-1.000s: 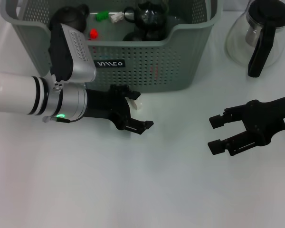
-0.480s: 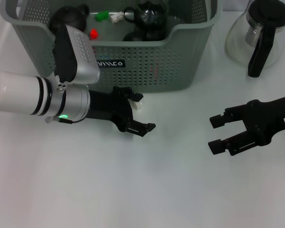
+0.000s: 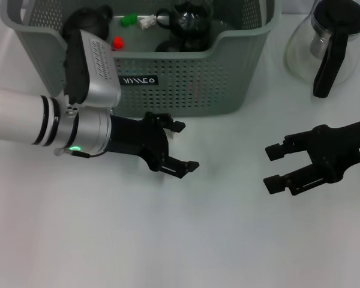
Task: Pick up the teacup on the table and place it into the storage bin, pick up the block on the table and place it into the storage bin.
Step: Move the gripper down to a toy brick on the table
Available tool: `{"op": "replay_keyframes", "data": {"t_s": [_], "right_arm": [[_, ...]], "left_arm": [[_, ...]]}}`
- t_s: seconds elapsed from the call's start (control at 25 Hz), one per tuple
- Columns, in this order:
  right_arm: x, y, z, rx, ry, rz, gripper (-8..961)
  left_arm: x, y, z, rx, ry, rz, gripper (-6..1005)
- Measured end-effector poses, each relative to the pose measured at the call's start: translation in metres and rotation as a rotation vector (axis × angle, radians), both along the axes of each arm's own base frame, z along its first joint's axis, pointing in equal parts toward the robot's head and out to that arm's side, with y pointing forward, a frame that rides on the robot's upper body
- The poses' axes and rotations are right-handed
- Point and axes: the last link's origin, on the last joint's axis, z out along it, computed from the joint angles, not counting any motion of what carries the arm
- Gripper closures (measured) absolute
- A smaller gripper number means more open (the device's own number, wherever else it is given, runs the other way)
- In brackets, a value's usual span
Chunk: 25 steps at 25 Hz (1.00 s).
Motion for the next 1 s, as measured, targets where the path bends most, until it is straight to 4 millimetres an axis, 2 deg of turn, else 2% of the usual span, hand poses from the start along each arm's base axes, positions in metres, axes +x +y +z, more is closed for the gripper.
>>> {"op": "replay_keyframes", "data": {"t_s": [0.4,1.0], "right_arm": [[0.001,0.002,0.000,0.013,-0.004,-0.005,12],[0.001,0.003,0.001,0.015,-0.006,-0.004,12]], "left_arm": [[-0.003,0.009,-0.002,0.061,0.028,0.022,94],[-0.007,0.010,-0.005,0.073,0.041,0.037,96]]}}
